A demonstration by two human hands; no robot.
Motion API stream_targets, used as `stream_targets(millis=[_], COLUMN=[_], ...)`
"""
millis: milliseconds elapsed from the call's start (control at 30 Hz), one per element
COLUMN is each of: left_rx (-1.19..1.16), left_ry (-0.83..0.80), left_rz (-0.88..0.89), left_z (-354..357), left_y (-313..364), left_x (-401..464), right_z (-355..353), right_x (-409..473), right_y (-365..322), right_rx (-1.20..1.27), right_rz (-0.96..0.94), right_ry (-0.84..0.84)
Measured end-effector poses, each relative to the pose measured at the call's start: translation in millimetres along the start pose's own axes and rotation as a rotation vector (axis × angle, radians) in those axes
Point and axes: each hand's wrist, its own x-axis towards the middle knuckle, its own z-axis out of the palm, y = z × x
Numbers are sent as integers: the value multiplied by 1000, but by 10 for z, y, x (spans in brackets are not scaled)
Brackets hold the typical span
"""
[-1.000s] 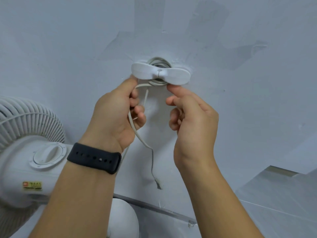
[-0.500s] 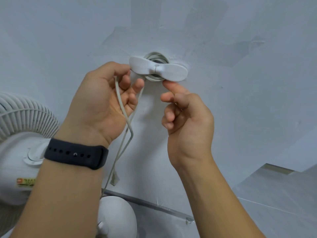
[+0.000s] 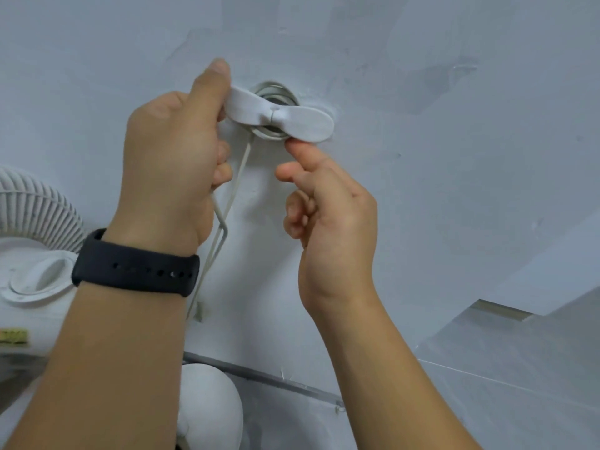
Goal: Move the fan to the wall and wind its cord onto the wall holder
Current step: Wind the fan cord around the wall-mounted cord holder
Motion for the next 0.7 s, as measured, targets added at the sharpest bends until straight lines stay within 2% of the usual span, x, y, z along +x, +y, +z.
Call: stream_targets(millis=[200, 367, 433, 567, 700], left_rx=[-82, 22, 166, 634, 789], left_ry=[-6, 24, 54, 136, 201], left_rz=[-40, 48, 154, 522, 699], left_z=[166, 154, 123, 80, 75], left_y=[10, -26, -51, -56, 1], left_x=[-11, 26, 40, -12, -58], right_z=[-63, -62, -53, -35, -21], right_x=[-16, -11, -10, -2, -1], right_y=[6, -23, -35, -37, -23], right_rx=[-134, -131, -125, -122, -127], right_rz=[-55, -51, -46, -39, -50], right_ry=[-90, -101, -88, -59, -42])
